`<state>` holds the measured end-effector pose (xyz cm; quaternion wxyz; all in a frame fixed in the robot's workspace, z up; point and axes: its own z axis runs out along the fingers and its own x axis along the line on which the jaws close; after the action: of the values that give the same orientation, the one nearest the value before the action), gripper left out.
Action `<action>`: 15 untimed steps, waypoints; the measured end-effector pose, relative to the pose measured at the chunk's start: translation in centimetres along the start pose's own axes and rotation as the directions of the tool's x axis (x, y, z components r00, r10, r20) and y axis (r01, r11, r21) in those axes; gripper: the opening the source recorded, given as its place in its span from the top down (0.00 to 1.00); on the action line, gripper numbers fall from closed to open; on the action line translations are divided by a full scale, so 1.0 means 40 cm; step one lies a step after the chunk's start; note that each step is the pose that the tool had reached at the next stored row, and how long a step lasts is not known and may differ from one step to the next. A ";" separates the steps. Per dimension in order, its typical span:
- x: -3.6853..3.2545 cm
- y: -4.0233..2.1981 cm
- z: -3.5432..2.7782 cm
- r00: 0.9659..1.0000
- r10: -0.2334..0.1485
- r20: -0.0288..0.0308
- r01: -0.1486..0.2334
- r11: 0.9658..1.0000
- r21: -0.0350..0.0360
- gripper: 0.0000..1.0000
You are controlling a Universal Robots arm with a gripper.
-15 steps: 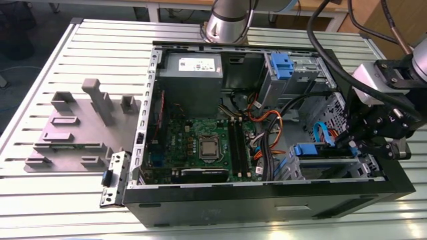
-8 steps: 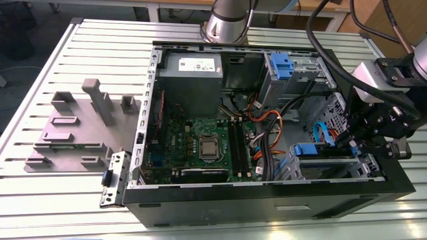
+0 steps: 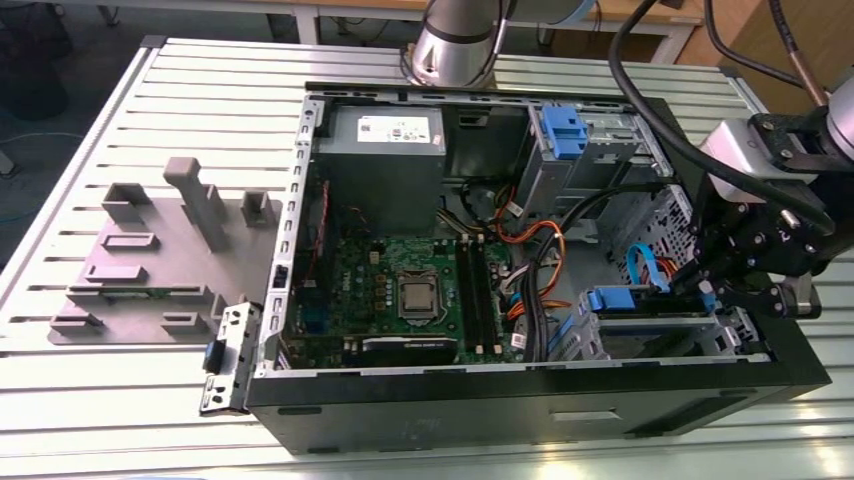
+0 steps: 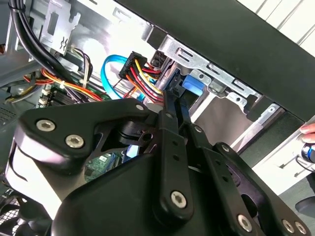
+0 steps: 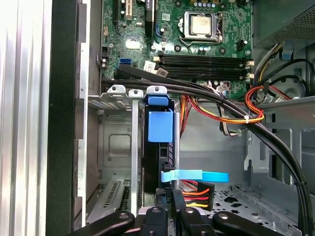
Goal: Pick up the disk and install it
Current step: 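Insert the second disk wire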
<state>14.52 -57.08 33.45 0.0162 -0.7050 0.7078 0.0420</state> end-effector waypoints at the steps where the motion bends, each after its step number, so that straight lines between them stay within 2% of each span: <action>1: 0.000 0.000 0.000 1.000 0.007 0.000 -0.007 1.000 0.001 0.84; 4: 0.000 0.000 0.000 0.999 0.034 0.001 -0.034 0.999 0.003 0.84; 11: 0.000 0.004 0.000 0.999 0.036 0.001 -0.036 0.999 0.003 0.84; 15: 0.000 0.004 0.000 0.999 0.052 0.002 -0.052 0.999 0.004 0.84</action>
<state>14.35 -57.10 33.45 0.0172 -0.6862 0.7261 0.0416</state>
